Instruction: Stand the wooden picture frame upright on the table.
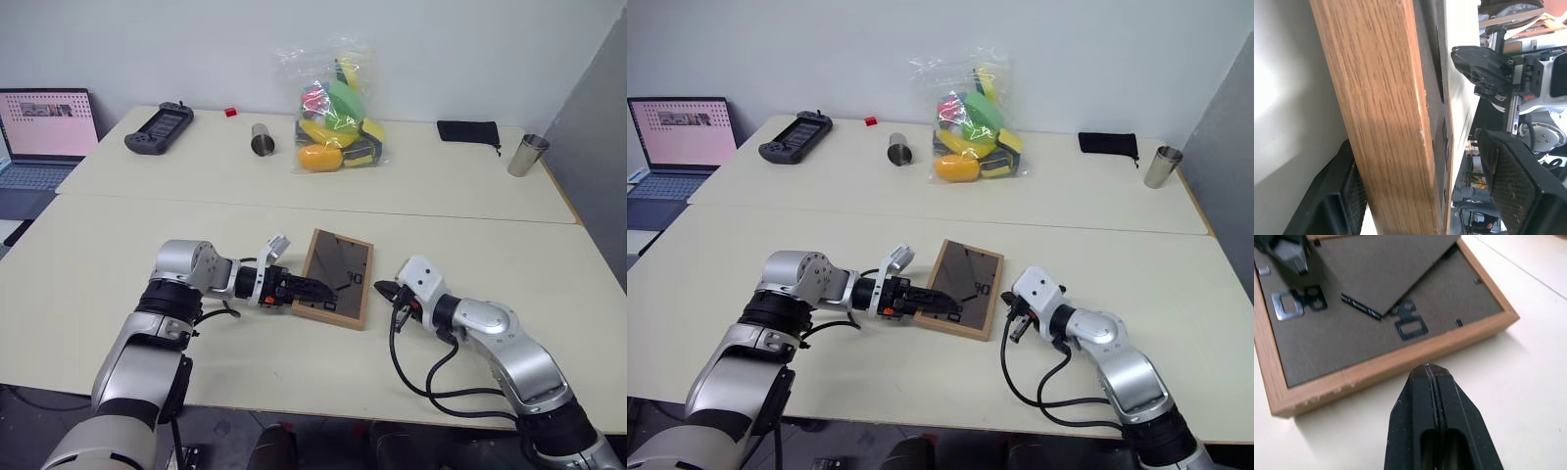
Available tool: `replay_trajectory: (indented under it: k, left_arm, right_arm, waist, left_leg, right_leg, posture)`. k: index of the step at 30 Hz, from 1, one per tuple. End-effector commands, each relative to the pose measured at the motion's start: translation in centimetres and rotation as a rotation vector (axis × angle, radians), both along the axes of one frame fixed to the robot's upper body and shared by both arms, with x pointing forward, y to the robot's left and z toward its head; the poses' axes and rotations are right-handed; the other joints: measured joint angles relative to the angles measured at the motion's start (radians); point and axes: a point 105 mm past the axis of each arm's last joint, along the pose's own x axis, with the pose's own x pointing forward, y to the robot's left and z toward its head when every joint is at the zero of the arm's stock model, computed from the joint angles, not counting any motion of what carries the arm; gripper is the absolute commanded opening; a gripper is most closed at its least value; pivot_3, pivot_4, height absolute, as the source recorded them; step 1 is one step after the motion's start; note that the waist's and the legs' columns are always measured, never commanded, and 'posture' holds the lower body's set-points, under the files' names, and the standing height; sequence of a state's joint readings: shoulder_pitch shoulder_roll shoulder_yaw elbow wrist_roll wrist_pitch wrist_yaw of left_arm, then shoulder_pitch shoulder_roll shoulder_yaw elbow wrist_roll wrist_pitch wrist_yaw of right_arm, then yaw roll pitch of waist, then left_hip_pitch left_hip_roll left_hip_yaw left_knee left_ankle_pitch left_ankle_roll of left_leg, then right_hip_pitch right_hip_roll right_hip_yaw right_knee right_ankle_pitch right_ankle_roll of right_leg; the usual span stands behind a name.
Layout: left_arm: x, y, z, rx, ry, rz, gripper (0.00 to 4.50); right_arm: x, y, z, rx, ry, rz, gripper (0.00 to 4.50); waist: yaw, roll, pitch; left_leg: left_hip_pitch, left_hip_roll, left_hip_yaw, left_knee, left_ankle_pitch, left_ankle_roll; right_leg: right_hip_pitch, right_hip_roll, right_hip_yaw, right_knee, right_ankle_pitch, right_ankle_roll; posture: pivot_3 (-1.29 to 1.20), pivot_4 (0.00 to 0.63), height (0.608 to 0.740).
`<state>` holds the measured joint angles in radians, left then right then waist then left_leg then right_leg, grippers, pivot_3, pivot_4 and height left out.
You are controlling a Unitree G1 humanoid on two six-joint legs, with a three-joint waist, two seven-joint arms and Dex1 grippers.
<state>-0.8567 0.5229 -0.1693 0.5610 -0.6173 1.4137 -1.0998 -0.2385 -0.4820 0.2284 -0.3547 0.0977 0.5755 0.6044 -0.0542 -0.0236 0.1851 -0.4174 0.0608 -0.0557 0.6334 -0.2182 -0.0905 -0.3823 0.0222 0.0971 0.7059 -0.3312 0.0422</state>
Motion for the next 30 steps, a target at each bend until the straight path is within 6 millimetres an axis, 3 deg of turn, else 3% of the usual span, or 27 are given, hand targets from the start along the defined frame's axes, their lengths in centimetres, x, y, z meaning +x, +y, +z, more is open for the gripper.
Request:
replay_trajectory:
  k: [1, 8, 11, 18, 22, 26, 28, 29, 30]
  left_arm:
    - [0.1, 0.1, 0.9, -0.027, -0.016, 0.002, 2.92]
    - [-0.1, 0.3, 1.2, -0.033, -0.012, -0.008, 1.58]
    - [-0.1, 0.4, 1.4, -0.036, -0.012, -0.007, 1.29]
    - [-0.1, 0.4, 1.0, -0.003, -0.015, -0.015, 1.29]
    - [-0.4, 0.6, 0.5, 0.041, -0.072, -0.054, 1.29]
    - [-0.3, 0.8, 0.2, 0.058, -0.099, -0.059, 1.29]
    - [-0.1, 1.0, -0.2, 0.08, -0.138, -0.071, 1.29]
    - [-0.1, 1.2, -0.5, 0.1, -0.166, -0.084, 1.29]
    - [-0.1, 1.3, -0.8, 0.111, -0.18, -0.092, 1.29]
  right_arm:
    - [0.1, -0.2, 1.0, 0.008, -0.044, 0.002, 0.0]
    - [0.2, -0.2, 1.1, 0.008, -0.048, 0.001, 0.0]
    - [0.3, -0.1, 1.1, 0.008, -0.047, 0.002, 0.0]
    - [0.3, -0.3, 1.0, -0.008, -0.06, -0.001, 0.0]
    - [0.4, -1.6, 1.3, -0.043, -0.08, -0.011, 0.0]
    - [0.8, -2.8, 2.7, -0.049, -0.101, -0.018, 0.0]
    - [1.3, -3.4, 4.3, -0.042, -0.126, -0.026, 0.0]
    - [1.5, -3.6, 5.4, 0.013, -0.11, -0.03, 0.36]
    - [1.4, -3.3, 6.3, 0.016, -0.122, 0.004, 0.43]
  waist:
    - [0.0, 0.0, 0.0]
    - [0.0, 0.0, 0.0]
    - [-0.001, 0.0, 0.0]
    - [-0.001, 0.0, 0.0]
    - [-0.001, 0.0, 0.0]
    - [-0.001, 0.0, 0.0]
    - [-0.001, 0.0, 0.0]
    - [-0.002, 0.0, 0.0]
    - [-0.002, 0.0, 0.0]
  left_leg:
    - [0.0, 0.0, 0.0, 0.0, 0.0, 0.0]
    - [0.0, 0.0, 0.0, 0.0, 0.0, 0.0]
    - [0.0, 0.0, 0.0, 0.0, 0.0, 0.0]
    - [0.0, 0.0, 0.0, 0.0, 0.0, 0.0]
    - [0.0, 0.0, 0.0, 0.0, 0.0, 0.0]
    - [0.0, 0.0, 0.0, 0.0, 0.0, 0.0]
    - [0.0, 0.0, 0.0, 0.0, 0.0, 0.0]
    - [0.0, 0.0, 0.0, 0.0, 0.0, 0.0]
    - [0.0, 0.0, 0.0, 0.0, 0.0, 0.0]
  right_leg:
    - [0.0, 0.0, 0.0, 0.0, 0.0, 0.0]
    - [0.0, 0.0, 0.0, 0.0, 0.0, 0.0]
    - [0.0, 0.0, 0.0, 0.0, 0.0, 0.0]
    - [0.0, 0.0, 0.0, 0.0, 0.0, 0.0]
    - [0.0, 0.0, 0.0, 0.0, 0.0, 0.0]
    - [0.0, 0.0, 0.0, 0.0, 0.0, 0.0]
    - [0.0, 0.0, 0.0, 0.0, 0.0, 0.0]
    - [0.0, 0.0, 0.0, 0.0, 0.0, 0.0]
    - [0.0, 0.0, 0.0, 0.0, 0.0, 0.0]
  posture:
    - [0.0, 0.15, 0.74]
    - [0.0, 0.15, 0.74]
    - [0.0, 0.15, 0.74]
    - [0.0, 0.15, 0.74]
    - [0.0, 0.15, 0.74]
    - [0.0, 0.15, 0.74]
    - [0.0, 0.15, 0.74]
    - [0.0, 0.15, 0.74]
    - [0.0, 0.15, 0.74]
